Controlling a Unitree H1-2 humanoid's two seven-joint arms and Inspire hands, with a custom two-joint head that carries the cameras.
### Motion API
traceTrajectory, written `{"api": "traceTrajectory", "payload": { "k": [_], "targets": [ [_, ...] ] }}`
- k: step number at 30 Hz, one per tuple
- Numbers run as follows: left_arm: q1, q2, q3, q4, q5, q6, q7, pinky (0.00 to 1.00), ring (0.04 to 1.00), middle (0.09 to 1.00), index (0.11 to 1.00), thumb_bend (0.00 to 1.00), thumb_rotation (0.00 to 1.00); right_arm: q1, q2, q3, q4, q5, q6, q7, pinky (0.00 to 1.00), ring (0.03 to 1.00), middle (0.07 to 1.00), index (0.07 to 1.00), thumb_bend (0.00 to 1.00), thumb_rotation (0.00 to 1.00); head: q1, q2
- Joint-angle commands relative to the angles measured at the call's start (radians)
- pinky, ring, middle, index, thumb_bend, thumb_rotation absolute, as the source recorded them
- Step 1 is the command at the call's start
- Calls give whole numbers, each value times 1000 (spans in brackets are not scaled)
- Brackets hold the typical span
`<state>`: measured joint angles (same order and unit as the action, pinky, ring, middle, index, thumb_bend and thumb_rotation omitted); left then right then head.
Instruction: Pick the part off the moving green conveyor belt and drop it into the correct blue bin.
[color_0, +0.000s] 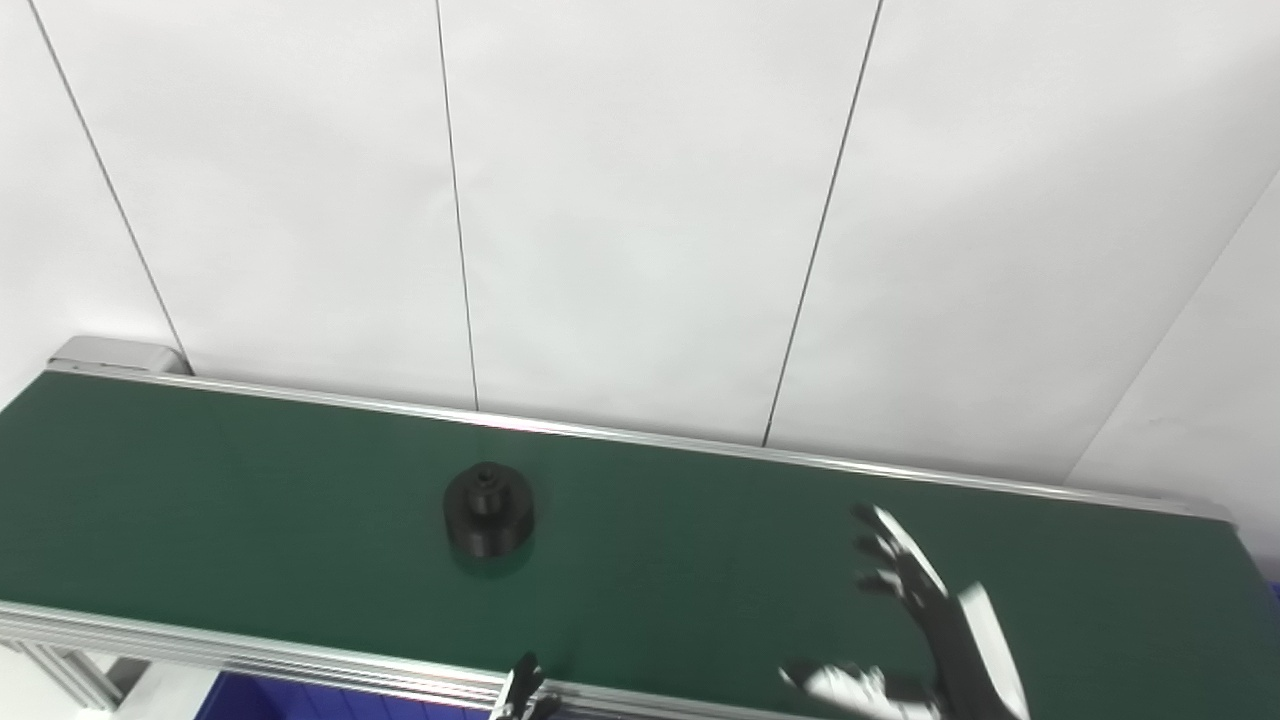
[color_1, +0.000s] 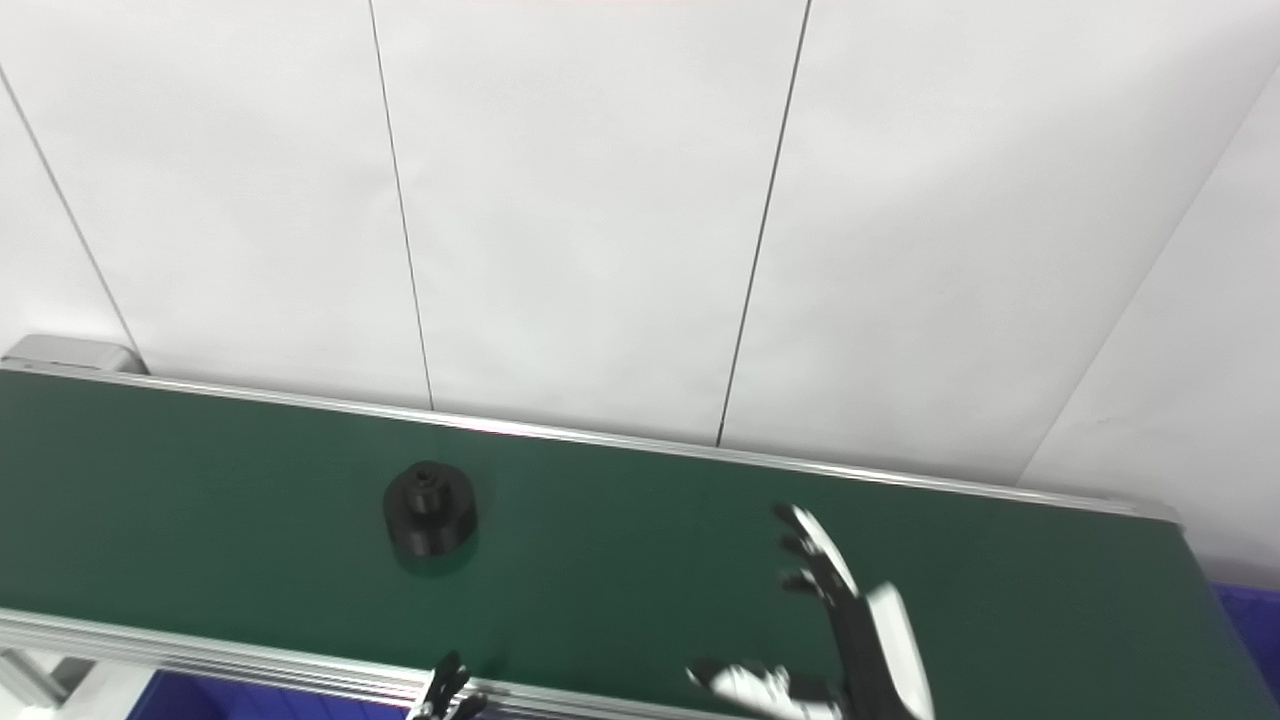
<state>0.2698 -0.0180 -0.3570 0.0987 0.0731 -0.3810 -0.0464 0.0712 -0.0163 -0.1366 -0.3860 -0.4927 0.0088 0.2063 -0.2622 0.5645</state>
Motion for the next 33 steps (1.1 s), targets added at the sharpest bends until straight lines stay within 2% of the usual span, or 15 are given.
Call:
{"api": "traceTrajectory", "payload": {
  "k": [1, 2, 7, 11, 17, 23, 27, 29, 33],
  "targets": [
    [-10, -6, 3, -13, 16, -28, -9, 922, 941, 999, 1000, 860, 861, -88, -24, 43, -15, -53, 79, 19, 635, 783, 896, 876, 961, 338, -3, 2],
    [-10, -6, 3, -11, 18, -31, -11, 950, 948, 1000, 1000, 848, 863, -118, -36, 61, -2, -75, 99, 25, 634, 785, 890, 878, 971, 344, -8, 4],
    [-11, -11, 5, -2, 42, -40, -7, 960, 956, 1000, 1000, 845, 888, -268, -91, 172, 80, -210, 200, 55, 655, 786, 863, 863, 1000, 325, -8, 7],
    [-12, -23, 5, 3, 56, -40, -2, 919, 948, 1000, 1000, 861, 895, -356, -121, 241, 149, -285, 267, 84, 660, 832, 882, 858, 1000, 295, -6, 9],
    [-16, -32, -5, 3, 73, -51, -2, 896, 954, 1000, 1000, 850, 912, -494, -152, 350, 330, -375, 291, 77, 606, 815, 888, 853, 1000, 301, 0, 14],
    [-13, -39, -10, -1, 80, -46, -6, 901, 977, 1000, 1000, 834, 910, -585, -125, 390, 496, -340, 285, 44, 607, 800, 887, 846, 1000, 287, 10, 19],
    [-11, -38, -17, 3, 63, -56, -20, 937, 995, 1000, 1000, 818, 909, -630, -121, 425, 568, -343, 286, 38, 608, 793, 882, 853, 1000, 301, 14, 20],
    [-10, -38, -19, 2, 51, -53, -27, 987, 1000, 1000, 1000, 812, 895, -652, -116, 447, 605, -348, 293, 36, 620, 796, 879, 857, 1000, 304, 16, 20],
    [-10, -43, -20, 3, 63, -57, -25, 999, 1000, 1000, 1000, 819, 908, -680, -104, 472, 649, -341, 300, 25, 623, 801, 884, 855, 1000, 293, 17, 21]
  ]
}}
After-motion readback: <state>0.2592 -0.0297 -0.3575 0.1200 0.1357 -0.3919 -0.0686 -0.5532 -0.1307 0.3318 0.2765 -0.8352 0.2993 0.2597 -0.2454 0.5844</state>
